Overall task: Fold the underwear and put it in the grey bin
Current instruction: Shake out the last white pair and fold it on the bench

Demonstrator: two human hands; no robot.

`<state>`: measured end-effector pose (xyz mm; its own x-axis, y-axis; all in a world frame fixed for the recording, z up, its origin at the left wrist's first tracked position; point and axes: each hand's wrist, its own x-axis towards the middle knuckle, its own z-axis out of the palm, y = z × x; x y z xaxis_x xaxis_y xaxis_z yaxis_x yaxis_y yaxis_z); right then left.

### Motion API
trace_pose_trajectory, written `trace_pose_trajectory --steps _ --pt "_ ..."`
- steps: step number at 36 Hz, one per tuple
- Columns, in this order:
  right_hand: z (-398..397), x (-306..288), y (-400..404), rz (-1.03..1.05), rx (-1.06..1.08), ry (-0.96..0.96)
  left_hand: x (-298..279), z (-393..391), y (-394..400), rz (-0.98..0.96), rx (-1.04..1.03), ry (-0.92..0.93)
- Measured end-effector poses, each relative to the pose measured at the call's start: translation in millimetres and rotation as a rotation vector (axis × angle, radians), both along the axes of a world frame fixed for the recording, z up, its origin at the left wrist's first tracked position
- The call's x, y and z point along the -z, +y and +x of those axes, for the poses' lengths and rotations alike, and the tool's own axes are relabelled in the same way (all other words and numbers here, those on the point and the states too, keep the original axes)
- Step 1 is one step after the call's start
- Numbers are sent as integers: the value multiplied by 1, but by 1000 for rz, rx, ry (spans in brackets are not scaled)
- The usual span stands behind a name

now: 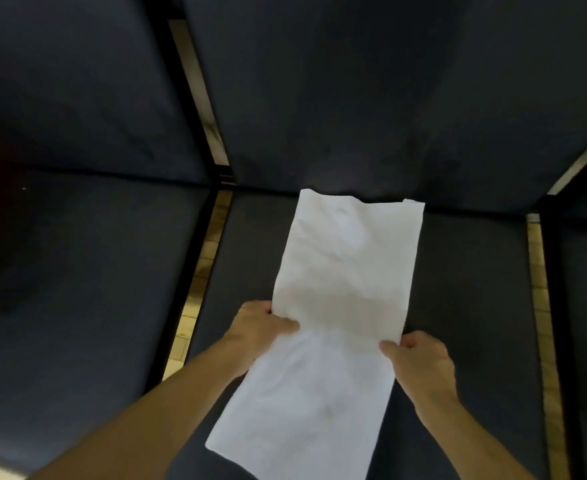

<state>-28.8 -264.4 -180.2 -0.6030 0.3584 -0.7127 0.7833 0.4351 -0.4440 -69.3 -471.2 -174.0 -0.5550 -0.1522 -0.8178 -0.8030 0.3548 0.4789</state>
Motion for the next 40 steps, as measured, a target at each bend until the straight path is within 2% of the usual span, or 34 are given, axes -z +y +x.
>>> trace_pose_trajectory --steps 5,9,16,22,26,31,35,36,40 --pt "13 -9 -5 -112 48 164 -5 4 -4 60 0 59" --pt "13 -11 -9 -340 194 144 -5 6 -16 102 -28 87" --pt "14 5 4 -553 412 111 0 -1 -26 106 -35 85" --pt "5 -37 14 -648 372 233 -36 1 -27 217 -193 148" --pt "-6 -118 17 -622 240 301 -117 -1 -29 266 -159 236" --pt "-24 -289 36 -499 21 411 -286 -3 -18 262 -67 365" --pt "-37 -409 47 -550 -94 499 -404 -7 -18 338 -19 499" --pt "-20 -477 53 -545 -106 539 -470 8 -16 337 1 556" --pt "-22 -569 47 -565 -201 612 -559 9 -18 317 10 702"
